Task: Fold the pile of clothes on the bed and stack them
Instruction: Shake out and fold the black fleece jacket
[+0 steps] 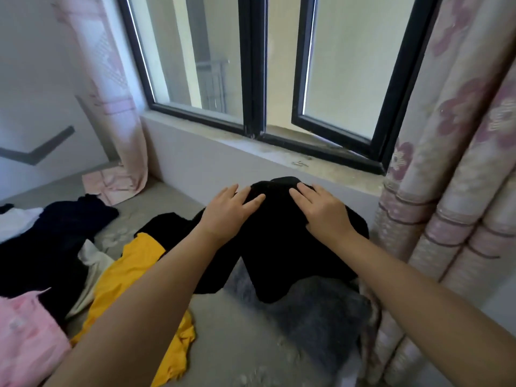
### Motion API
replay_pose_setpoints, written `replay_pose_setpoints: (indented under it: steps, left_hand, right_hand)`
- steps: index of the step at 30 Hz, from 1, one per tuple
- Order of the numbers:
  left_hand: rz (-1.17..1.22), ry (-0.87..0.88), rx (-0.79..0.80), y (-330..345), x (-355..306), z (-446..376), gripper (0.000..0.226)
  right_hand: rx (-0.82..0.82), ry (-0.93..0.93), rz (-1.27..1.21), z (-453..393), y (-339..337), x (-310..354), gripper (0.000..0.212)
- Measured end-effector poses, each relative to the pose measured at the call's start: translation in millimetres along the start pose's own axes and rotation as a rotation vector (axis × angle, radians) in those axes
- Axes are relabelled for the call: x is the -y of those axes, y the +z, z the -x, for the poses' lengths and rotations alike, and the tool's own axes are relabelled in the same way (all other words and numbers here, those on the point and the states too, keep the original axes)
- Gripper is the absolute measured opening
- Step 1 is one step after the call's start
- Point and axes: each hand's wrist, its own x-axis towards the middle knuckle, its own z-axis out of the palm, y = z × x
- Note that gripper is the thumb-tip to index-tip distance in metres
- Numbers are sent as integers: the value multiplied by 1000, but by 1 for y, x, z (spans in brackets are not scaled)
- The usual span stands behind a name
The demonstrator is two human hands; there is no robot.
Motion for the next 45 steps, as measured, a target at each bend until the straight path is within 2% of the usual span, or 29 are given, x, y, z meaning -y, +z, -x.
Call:
replay_pose_setpoints:
  steps: [1,4,6,7,9,12,14,16,18,19,23,27,29,30,32,34,35,38,40,43,45]
  left_hand:
    - [4,13,-43,-6,4,-15,52]
    - [19,202,-344,-16,12,-52,52]
    - [-15,279,-388,-1,11,-68,55]
    - [-9,282,-309,12,8,-75,58]
    - [-29,277,-7,65,-8,-81,61]
    - [-36,324,253,139,-38,-76,71]
    - [38,339,391,193,-66,-61,77]
    - [101,324,513,242,-91,-41,80]
    - [132,303,573,282,-113,-18,80]
    - [151,298,590,298,-121,-8,81]
    - [251,332,664,332,-132,15,85]
    - [344,408,726,346,-129,16,88]
    - [512,418,773,347,-122,15,88]
    - [650,351,741,348,-116,14,81]
    - [923,68,529,350,-104,16,63]
    - [963,-301,295,356,-95,21,52]
    - [915,-491,247,362,-91,26,51]
    - [902,-1059,368,384,-85,45,66]
    - [1131,-1345,382,400,-84,54,75]
    - [1528,-1520,164,415,-82,51,74]
    - [1575,-1563,76,420,-81,41,73]
  right_hand:
    - [-2,5,8,-10,2,-9,60]
    - [-5,22,34,-27,13,-33,62]
    - [15,31,71,-19,28,-43,61]
    - [34,21,106,-14,36,-46,59]
    - [123,-10,153,19,65,-45,53]
    - [325,-14,216,85,109,-33,53]
    - [544,76,223,131,141,-17,62]
    - [913,198,183,176,171,3,72]
    - [1210,329,145,216,196,22,77]
    - [1281,380,124,232,205,29,80]
    - [1393,423,-11,268,219,40,90]
    - [1484,465,-154,268,222,34,104]
    - [1542,529,-243,258,220,26,97]
    - [1540,557,-270,251,219,21,87]
    - [1439,567,-275,236,219,13,66]
    - [1239,494,-236,217,227,8,51]
    - [1129,444,-235,204,233,8,44]
    - [886,280,-275,169,266,15,32]
    - [871,194,-250,148,293,22,36]
    - [990,18,-189,124,339,33,49]
    - [1019,-124,-145,110,367,40,55]
